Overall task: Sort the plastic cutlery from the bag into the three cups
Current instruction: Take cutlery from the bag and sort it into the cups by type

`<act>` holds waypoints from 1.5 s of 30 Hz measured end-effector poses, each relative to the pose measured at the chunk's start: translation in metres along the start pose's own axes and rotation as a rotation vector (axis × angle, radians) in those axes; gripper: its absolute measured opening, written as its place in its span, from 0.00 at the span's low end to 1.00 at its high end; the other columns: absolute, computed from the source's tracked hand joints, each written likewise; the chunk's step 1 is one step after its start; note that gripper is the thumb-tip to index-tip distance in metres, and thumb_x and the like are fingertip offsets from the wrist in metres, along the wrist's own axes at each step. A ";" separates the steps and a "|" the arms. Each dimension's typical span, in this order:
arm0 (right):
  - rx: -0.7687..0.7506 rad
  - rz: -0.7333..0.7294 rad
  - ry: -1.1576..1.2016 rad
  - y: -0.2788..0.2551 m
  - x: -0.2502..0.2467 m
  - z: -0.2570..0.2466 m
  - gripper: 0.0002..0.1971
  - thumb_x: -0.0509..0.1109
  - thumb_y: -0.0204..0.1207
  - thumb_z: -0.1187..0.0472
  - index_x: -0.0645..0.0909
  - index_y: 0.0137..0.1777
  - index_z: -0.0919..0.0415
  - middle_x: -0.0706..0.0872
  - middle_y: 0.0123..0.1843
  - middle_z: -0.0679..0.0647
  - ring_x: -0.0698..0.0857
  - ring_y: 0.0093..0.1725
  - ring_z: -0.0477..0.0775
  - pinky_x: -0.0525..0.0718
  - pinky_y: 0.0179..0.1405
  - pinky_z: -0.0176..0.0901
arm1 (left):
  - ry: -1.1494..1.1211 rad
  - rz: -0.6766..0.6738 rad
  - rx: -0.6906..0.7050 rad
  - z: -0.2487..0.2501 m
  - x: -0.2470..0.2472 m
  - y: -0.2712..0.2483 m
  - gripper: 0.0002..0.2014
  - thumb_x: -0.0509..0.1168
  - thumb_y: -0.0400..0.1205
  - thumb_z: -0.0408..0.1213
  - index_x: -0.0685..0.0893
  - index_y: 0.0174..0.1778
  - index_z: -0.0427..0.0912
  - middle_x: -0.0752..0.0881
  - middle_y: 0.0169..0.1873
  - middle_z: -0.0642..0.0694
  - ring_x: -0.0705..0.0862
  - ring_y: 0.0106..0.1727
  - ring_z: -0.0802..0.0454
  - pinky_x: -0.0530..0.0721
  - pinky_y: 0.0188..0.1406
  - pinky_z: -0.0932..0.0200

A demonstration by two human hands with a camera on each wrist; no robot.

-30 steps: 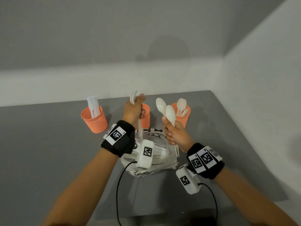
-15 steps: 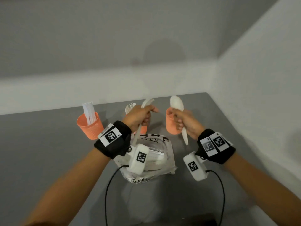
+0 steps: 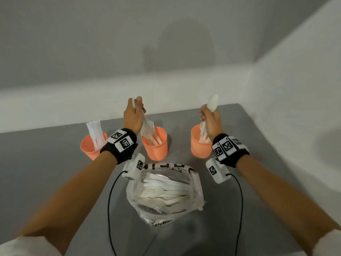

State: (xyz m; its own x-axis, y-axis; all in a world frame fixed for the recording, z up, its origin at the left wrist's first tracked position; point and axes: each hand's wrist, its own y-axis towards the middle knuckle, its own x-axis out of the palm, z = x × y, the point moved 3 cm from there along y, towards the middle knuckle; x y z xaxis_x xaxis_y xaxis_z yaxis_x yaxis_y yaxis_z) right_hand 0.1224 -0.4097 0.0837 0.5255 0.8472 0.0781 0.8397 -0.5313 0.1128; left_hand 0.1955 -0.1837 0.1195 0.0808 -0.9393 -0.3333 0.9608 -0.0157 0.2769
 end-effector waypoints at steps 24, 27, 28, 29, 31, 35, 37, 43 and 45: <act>-0.308 -0.283 -1.262 -0.014 0.007 0.045 0.24 0.47 0.84 0.54 0.69 0.75 0.63 0.70 0.77 0.62 0.60 0.81 0.62 0.54 0.78 0.54 | 1.099 -0.543 0.341 -0.053 0.055 -0.011 0.15 0.52 0.84 0.32 0.75 0.64 0.34 0.74 0.64 0.36 0.72 0.64 0.38 0.71 0.58 0.48; -0.246 -0.330 -1.381 -0.014 0.007 0.041 0.30 0.42 0.83 0.43 0.56 0.81 0.57 0.54 0.84 0.62 0.47 0.84 0.58 0.37 0.79 0.60 | 0.970 -0.541 0.327 -0.054 0.051 -0.017 0.22 0.51 0.86 0.46 0.70 0.72 0.38 0.69 0.71 0.37 0.67 0.71 0.38 0.67 0.67 0.45; -0.279 -0.299 -1.362 -0.015 0.007 0.037 0.32 0.40 0.81 0.41 0.57 0.81 0.57 0.54 0.84 0.63 0.47 0.84 0.59 0.35 0.79 0.61 | 0.905 -0.519 0.345 -0.050 0.049 -0.017 0.24 0.50 0.85 0.48 0.69 0.73 0.38 0.69 0.71 0.36 0.67 0.71 0.37 0.67 0.68 0.44; -0.342 -0.258 -1.325 -0.019 0.009 0.029 0.34 0.39 0.79 0.40 0.61 0.80 0.57 0.56 0.83 0.64 0.50 0.84 0.60 0.36 0.78 0.60 | 0.839 -0.494 0.359 -0.044 0.046 -0.017 0.26 0.49 0.85 0.50 0.70 0.73 0.37 0.70 0.71 0.35 0.68 0.71 0.37 0.67 0.69 0.44; -0.486 -0.214 -1.181 -0.033 0.015 0.014 0.31 0.46 0.79 0.43 0.72 0.74 0.61 0.67 0.78 0.67 0.61 0.81 0.65 0.47 0.79 0.62 | 0.685 -0.431 0.354 -0.027 0.035 -0.017 0.29 0.46 0.82 0.50 0.72 0.72 0.35 0.73 0.67 0.33 0.69 0.69 0.36 0.67 0.69 0.47; -0.477 -0.455 -0.799 -0.070 0.025 -0.001 0.18 0.64 0.76 0.50 0.83 0.54 0.64 0.83 0.56 0.61 0.81 0.60 0.60 0.76 0.63 0.54 | 0.366 -0.301 0.287 -0.006 0.002 -0.020 0.21 0.51 0.84 0.44 0.76 0.66 0.34 0.79 0.60 0.35 0.76 0.62 0.43 0.71 0.62 0.55; -0.340 -0.637 -0.765 -0.089 0.028 0.003 0.12 0.71 0.72 0.52 0.83 0.46 0.62 0.80 0.51 0.54 0.80 0.59 0.57 0.76 0.61 0.47 | 0.249 -0.311 0.210 -0.005 -0.016 -0.027 0.13 0.56 0.84 0.38 0.78 0.60 0.36 0.81 0.54 0.40 0.80 0.51 0.58 0.74 0.51 0.69; -0.582 -0.657 -1.012 -0.156 0.034 0.006 0.06 0.73 0.70 0.55 0.84 0.38 0.58 0.81 0.44 0.55 0.80 0.43 0.56 0.78 0.40 0.49 | 0.120 -0.524 0.077 -0.011 -0.059 -0.085 0.07 0.66 0.79 0.29 0.82 0.39 0.45 0.85 0.37 0.59 0.80 0.37 0.77 0.75 0.44 0.80; -0.456 -0.765 -1.079 -0.170 0.038 0.014 0.10 0.71 0.73 0.53 0.85 0.49 0.58 0.81 0.50 0.55 0.81 0.49 0.55 0.79 0.49 0.51 | 0.158 -0.627 0.036 -0.025 -0.063 -0.110 0.02 0.69 0.76 0.30 0.86 0.41 0.40 0.86 0.32 0.64 0.79 0.41 0.79 0.74 0.46 0.79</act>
State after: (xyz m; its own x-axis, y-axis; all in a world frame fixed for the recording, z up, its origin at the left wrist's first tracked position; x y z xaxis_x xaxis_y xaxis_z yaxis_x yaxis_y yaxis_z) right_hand 0.0015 -0.2870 0.0538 -0.0168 0.4002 -0.9163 0.9540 0.2808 0.1051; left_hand 0.0915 -0.1144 0.0878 -0.4523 -0.6867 -0.5690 0.8291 -0.5589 0.0155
